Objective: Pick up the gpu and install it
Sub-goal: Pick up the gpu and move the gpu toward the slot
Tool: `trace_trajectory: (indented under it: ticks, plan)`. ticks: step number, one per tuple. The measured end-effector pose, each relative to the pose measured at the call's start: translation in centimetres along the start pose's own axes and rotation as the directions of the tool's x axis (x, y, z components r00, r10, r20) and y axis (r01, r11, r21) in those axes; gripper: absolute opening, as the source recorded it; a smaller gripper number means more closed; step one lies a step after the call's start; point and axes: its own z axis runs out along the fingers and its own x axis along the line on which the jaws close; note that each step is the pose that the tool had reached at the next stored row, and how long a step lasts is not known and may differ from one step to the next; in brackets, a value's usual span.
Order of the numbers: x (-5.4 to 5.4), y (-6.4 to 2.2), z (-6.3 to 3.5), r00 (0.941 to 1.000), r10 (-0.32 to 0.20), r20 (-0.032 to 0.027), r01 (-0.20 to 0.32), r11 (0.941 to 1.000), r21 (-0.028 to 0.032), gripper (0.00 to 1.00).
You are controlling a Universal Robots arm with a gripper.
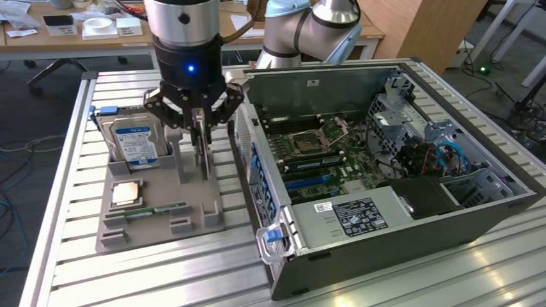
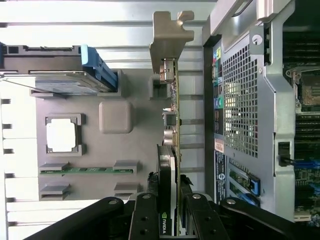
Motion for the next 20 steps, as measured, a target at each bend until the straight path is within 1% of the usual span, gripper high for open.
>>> trace_trajectory:
  ticks: [20]
  plan:
    - [-0.1, 0.26, -5.69, 1.0000, 0.000, 0.0001, 0.000, 1.0000, 0.0000, 0.27]
